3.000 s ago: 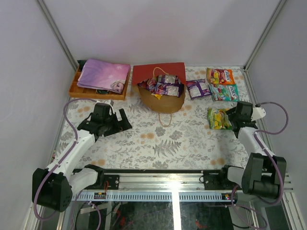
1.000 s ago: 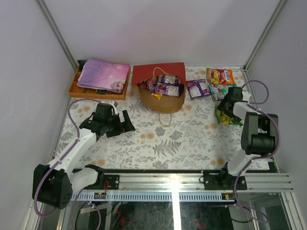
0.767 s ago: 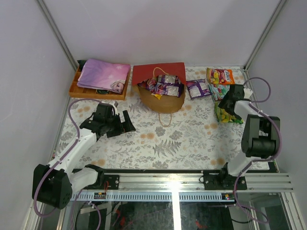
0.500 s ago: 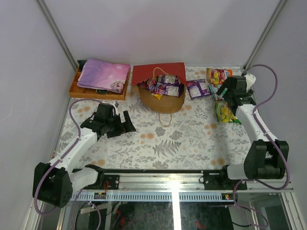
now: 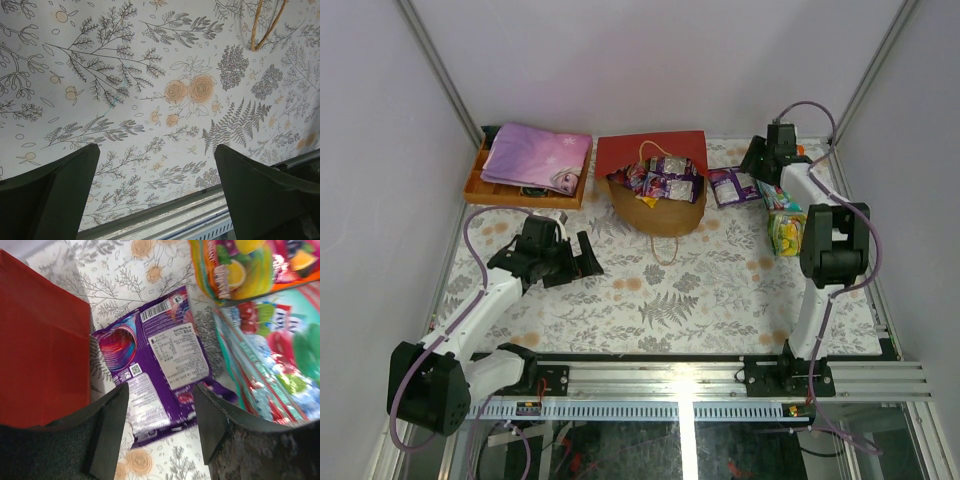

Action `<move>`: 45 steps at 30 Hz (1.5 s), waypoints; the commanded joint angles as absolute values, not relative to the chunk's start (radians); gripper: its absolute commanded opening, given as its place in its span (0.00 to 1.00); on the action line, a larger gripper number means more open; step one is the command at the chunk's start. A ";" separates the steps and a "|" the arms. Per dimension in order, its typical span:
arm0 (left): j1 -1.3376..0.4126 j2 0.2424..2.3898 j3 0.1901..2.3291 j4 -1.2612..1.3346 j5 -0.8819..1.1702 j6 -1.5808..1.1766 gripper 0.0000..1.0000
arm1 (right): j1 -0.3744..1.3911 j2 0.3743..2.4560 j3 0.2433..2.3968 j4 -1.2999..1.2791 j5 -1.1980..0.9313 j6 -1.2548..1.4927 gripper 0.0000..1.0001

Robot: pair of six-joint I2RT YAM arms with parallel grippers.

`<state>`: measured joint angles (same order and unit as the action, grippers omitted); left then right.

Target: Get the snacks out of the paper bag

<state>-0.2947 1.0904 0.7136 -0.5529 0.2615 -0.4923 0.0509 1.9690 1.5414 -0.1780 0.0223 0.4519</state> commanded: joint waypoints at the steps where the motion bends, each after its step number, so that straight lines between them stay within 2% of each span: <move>1: -0.303 1.078 0.725 -0.518 0.244 -0.474 1.00 | 0.086 2.084 1.638 -0.215 -0.091 0.435 0.61; 11: -0.307 1.083 0.727 -0.523 0.230 -0.475 1.00 | 0.119 2.128 1.428 -0.150 -0.099 0.539 0.66; 18: -0.307 1.082 0.726 -0.524 0.226 -0.476 1.00 | 0.121 2.136 1.467 -0.158 -0.073 0.556 0.69; 26: -0.319 1.073 0.728 -0.529 0.212 -0.477 1.00 | 0.121 2.253 1.643 -0.217 -0.043 0.564 0.71; 37: -0.321 1.068 0.736 -0.542 0.182 -0.485 1.00 | 0.118 2.408 1.991 -0.326 -0.063 0.574 0.73; 42: -0.332 1.078 0.830 -0.617 0.051 -0.477 1.00 | 0.119 2.310 2.005 -0.306 -0.096 0.561 0.80; 45: -0.354 1.094 0.964 -0.662 -0.061 -0.463 1.00 | 0.113 2.203 1.944 -0.251 -0.157 0.547 0.94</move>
<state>-0.3264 1.0901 0.7952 -0.6254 0.1055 -0.4915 0.1112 2.3817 1.9636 -0.2947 -0.0826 0.5598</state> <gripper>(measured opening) 0.997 0.872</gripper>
